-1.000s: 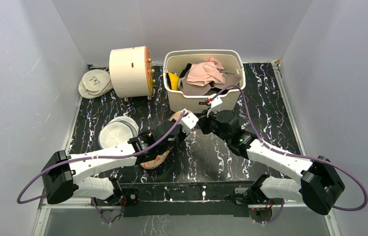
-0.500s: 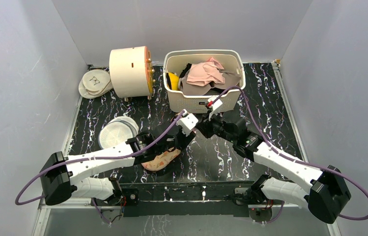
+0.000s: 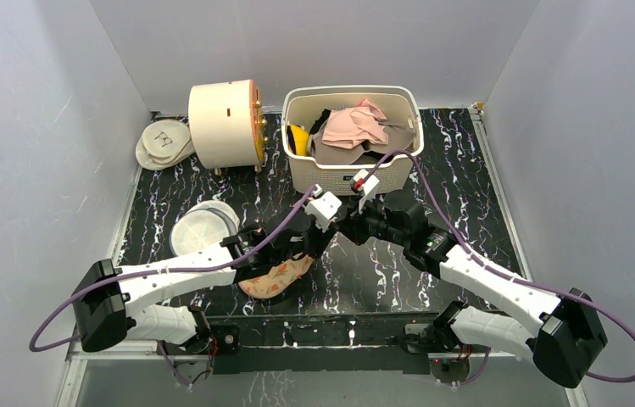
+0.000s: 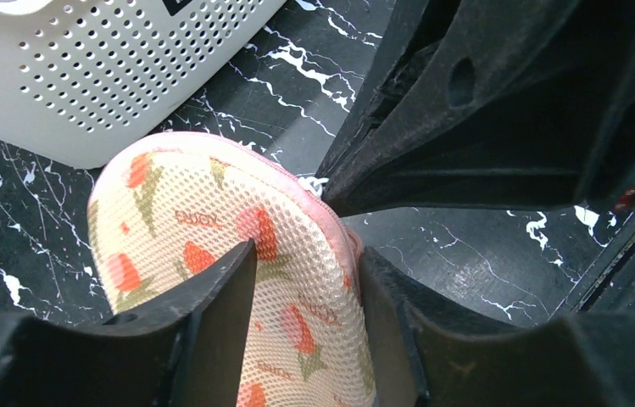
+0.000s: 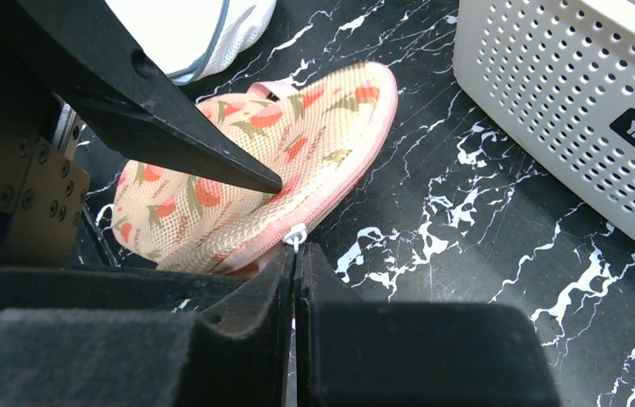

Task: Unzip the laundry bag and remove the bra
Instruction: Unzip the laundry bag at the center of the board.

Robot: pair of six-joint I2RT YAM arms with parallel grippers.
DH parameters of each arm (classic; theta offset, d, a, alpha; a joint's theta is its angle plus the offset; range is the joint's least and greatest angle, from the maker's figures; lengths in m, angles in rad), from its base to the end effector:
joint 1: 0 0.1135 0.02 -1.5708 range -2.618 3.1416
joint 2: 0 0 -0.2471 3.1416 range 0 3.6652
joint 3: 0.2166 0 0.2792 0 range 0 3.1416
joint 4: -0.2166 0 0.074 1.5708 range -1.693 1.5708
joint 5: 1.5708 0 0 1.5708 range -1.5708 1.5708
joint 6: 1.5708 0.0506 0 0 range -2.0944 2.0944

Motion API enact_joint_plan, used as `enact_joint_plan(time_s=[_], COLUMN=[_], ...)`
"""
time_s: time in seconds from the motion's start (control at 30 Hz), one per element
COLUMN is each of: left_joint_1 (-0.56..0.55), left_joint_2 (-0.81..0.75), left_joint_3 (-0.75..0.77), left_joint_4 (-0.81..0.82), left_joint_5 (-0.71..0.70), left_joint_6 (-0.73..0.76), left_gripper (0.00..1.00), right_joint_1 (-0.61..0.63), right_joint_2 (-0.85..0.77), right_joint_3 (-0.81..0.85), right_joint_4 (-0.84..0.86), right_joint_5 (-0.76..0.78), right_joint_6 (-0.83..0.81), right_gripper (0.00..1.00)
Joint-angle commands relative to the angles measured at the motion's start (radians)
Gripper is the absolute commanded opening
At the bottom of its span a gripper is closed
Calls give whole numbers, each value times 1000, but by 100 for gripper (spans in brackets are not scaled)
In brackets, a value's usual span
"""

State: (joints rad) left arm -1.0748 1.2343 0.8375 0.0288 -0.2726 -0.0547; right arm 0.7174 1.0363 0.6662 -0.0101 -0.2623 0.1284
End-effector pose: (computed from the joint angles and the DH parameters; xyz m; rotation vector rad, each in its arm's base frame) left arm 0.1679 -0.2816 0.2525 0.7908 1.7889 -0.4895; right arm 0.2055 0.1967 0.2378 -0.7584 1.8791 0.8038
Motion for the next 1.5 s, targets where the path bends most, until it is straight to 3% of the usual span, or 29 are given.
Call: enact_joint_plan(time_s=[0.0, 0.37, 0.53, 0.8, 1.03, 1.3, 1.47], left_joint_1=[12, 12, 12, 12, 12, 12, 11], left_joint_2=[12, -16, -35, -57, -37, -12, -8], left_joint_3=[48, 52, 52, 47, 65, 84, 83], left_joint_4=[-4, -32, -52, -60, -89, -109, -106], left_joint_5=[1, 48, 103, 173, 191, 134, 111], left_joint_6=[-7, 82, 135, 160, 162, 154, 143], left_gripper=[43, 0, 0, 0, 0, 0, 19], right_joint_1=[0, 0, -1, -40, -167, -169, -161], right_joint_2=[-42, -50, -60, -7, 56, 16, -22], right_joint_3=[52, 72, 66, 76, 81, 79, 53], right_joint_4=[17, -36, -33, -17, 12, -2, 5], right_joint_5=[-36, 38, 167, 237, 131, -36, -91], right_joint_6=[-10, -51, -37, -17, 30, -6, 18], right_gripper=[0, 0, 0, 0, 0, 0, 0])
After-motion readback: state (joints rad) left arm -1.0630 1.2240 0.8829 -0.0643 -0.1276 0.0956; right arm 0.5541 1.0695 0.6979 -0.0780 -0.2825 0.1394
